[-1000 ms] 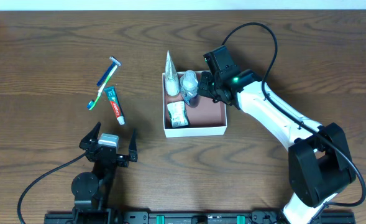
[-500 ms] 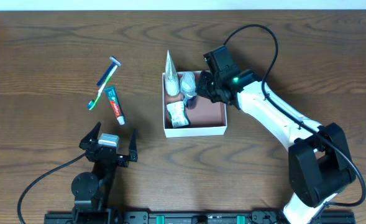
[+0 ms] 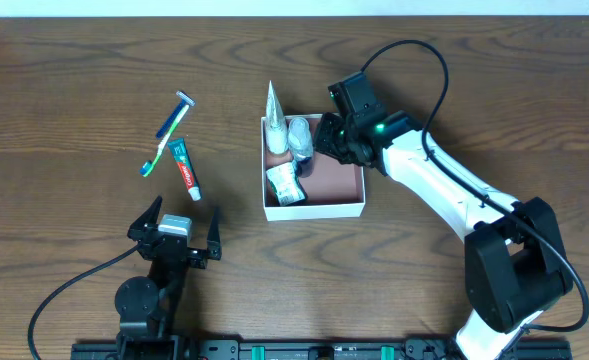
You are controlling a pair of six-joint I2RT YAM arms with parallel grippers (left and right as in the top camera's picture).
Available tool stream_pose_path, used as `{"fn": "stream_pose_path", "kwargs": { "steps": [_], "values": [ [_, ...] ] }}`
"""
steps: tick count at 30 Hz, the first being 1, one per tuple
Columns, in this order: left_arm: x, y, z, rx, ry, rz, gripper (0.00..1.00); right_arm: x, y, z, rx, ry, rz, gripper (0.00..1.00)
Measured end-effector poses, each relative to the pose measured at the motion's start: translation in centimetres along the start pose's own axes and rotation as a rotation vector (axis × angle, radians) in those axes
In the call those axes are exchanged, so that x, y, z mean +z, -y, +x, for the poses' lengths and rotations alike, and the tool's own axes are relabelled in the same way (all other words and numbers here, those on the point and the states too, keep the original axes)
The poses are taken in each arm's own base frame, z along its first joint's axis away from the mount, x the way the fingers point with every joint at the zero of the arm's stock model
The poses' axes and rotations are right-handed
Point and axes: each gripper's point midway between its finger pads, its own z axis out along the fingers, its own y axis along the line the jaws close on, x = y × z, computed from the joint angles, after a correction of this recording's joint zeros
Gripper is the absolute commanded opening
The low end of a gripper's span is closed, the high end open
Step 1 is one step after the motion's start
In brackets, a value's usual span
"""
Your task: Pack container
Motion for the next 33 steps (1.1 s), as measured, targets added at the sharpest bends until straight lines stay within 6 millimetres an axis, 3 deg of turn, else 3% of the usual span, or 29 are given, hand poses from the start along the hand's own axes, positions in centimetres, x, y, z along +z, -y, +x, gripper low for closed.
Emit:
{"fn": "stream_pose_path", "kwargs": {
  "steps": [5, 9, 11, 14, 16, 20, 26, 30, 33],
  "values": [
    [0.0, 0.0, 0.0, 0.0, 0.0, 0.0, 0.98, -0.7, 1.3, -1.7, 0.017, 0.011, -0.004, 0.38],
    [0.0, 0.0, 0.0, 0.0, 0.0, 0.0, 0.98, -3.5, 2.3, -4.0, 0.018, 0.063, -0.016, 0.5],
    [0.0, 0.0, 0.0, 0.0, 0.0, 0.0, 0.98, -5.7, 2.5, -5.3, 0.012, 0.104, -0.032, 0.59],
    [0.0, 0.0, 0.0, 0.0, 0.0, 0.0, 0.98, -9.5, 3.3, -7.2, 0.018, 0.176, -0.045, 0.82],
    [0.0, 0.0, 0.0, 0.0, 0.0, 0.0, 0.98, -12.1, 5.0, -8.5, 0.048, 0.226, -0.025, 0.99],
    [0.0, 0.0, 0.0, 0.0, 0.0, 0.0, 0.98, -16.5, 10.3, -11.0, 0.148, 0.32, 0.059, 0.99],
    [0.0, 0.0, 0.0, 0.0, 0.0, 0.0, 0.98, -19.9, 18.8, -12.1, 0.347, 0.359, 0.202, 0.99],
    [0.0, 0.0, 0.0, 0.0, 0.0, 0.0, 0.98, -21.2, 22.4, -11.8, 0.441, 0.355, 0.262, 0.99],
    [0.0, 0.0, -0.1, 0.0, 0.005, 0.0, 0.98, -21.7, 23.5, -11.9, 0.468, 0.365, 0.272, 0.99]
  ]
}}
